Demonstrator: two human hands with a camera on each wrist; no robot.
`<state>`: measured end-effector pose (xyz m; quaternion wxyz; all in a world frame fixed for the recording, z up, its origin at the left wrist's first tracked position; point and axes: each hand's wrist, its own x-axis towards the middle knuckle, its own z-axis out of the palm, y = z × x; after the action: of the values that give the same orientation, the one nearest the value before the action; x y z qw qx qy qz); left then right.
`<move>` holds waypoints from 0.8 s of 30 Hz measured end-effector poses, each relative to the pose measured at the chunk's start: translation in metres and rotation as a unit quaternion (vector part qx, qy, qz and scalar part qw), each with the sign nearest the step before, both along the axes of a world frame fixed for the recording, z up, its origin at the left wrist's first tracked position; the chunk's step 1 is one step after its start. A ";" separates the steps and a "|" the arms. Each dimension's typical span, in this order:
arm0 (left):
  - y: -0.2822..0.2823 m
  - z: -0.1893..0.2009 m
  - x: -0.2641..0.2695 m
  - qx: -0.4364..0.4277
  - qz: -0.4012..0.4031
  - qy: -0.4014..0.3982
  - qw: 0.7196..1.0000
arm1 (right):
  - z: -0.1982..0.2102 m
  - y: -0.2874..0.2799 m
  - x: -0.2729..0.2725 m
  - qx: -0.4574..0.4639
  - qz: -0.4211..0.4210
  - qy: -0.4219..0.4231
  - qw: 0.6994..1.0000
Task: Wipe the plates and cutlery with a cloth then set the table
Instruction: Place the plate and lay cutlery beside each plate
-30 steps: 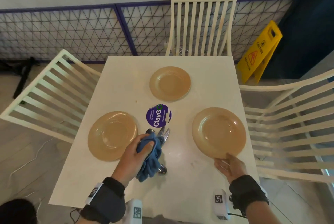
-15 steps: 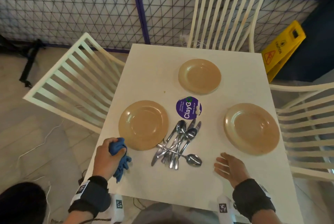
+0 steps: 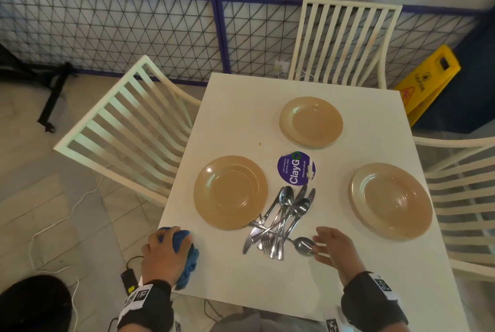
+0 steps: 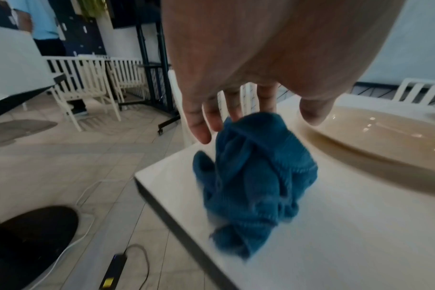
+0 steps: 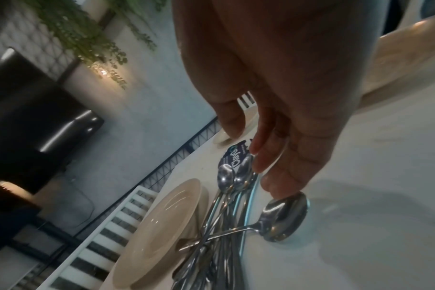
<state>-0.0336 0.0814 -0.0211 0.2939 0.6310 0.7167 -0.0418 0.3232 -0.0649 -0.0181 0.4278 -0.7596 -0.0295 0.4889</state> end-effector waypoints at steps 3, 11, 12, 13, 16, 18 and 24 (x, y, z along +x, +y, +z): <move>0.005 0.019 0.011 0.065 -0.021 -0.006 0.998 | 0.004 0.015 -0.007 0.021 0.036 0.009 0.999; 0.025 0.032 0.050 0.022 -0.042 -0.097 0.994 | -0.002 0.073 -0.032 0.052 0.178 -0.003 0.983; 0.029 0.031 0.055 0.008 -0.042 -0.100 0.994 | -0.001 0.081 -0.035 0.049 0.190 -0.015 0.981; 0.033 0.030 0.061 -0.008 -0.037 -0.102 0.994 | -0.001 0.089 -0.037 0.036 0.208 -0.035 0.977; 0.047 0.024 0.075 -0.027 -0.021 -0.081 0.996 | -0.002 0.110 -0.041 -0.011 0.268 -0.114 0.957; 0.060 0.020 0.081 -0.034 0.000 -0.076 0.996 | -0.002 0.121 -0.044 -0.027 0.272 -0.124 0.954; 0.104 0.003 0.087 -0.069 0.029 -0.064 0.995 | -0.013 0.150 -0.053 -0.080 0.281 -0.129 0.947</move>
<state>0.0533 0.1857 -0.0180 0.3832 0.5896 0.7098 -0.0417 0.2697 0.0854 -0.0314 0.2029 -0.8089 -0.2577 0.4880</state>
